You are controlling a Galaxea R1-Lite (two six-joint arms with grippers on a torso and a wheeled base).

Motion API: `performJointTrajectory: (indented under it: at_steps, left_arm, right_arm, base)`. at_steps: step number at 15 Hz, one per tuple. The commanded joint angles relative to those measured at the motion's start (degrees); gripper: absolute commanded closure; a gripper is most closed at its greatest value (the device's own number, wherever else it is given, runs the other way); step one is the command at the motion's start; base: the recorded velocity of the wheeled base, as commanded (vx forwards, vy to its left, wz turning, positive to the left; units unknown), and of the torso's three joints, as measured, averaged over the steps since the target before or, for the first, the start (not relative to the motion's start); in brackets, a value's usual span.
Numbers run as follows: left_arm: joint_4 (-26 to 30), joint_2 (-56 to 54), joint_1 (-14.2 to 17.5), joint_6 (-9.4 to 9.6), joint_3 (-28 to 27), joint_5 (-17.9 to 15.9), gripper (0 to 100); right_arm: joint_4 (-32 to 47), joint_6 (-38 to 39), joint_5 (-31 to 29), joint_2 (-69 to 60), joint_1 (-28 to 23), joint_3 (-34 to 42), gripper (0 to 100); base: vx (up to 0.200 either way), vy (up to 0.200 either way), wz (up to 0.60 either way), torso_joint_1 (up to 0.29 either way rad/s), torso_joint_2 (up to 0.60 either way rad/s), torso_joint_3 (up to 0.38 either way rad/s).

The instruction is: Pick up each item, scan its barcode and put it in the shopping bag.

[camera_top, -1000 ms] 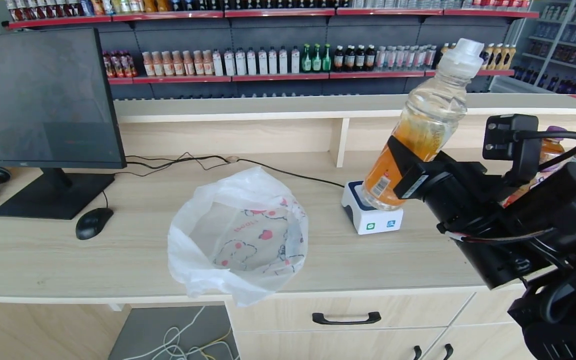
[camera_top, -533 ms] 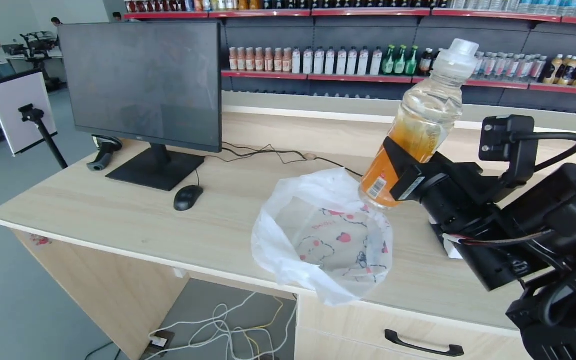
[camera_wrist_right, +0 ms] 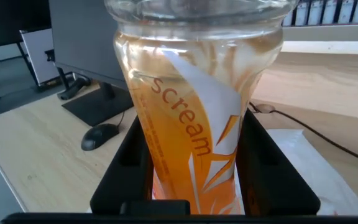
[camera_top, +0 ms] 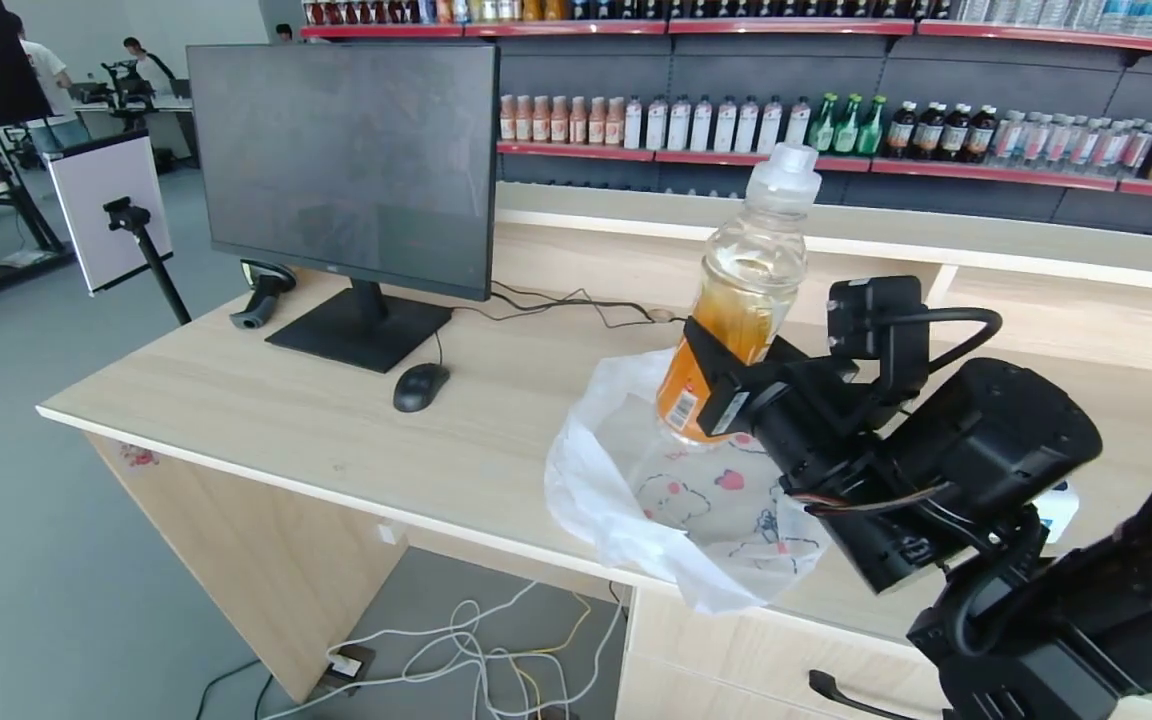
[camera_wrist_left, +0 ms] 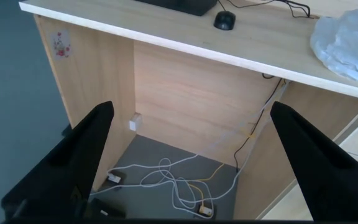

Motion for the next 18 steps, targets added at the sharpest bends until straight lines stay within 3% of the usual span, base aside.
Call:
performJointTrajectory:
  at_steps: [1,18]
  left_arm:
    - [-0.04,0.00,0.01,-0.09,0.00,0.02,0]
    - [-0.04,0.00,0.01,-0.09,0.00,0.02,0]
  right_arm:
    - [-0.14,-0.17,-0.03,5.24,-0.57,-3.08,100]
    - [-0.14,1.06,0.50,18.77,-3.12,-13.19,100]
  base:
    - [0.000,0.000,0.00,0.000,0.00,0.000]
    - [0.000,0.000,0.00,0.000,0.00,0.000]
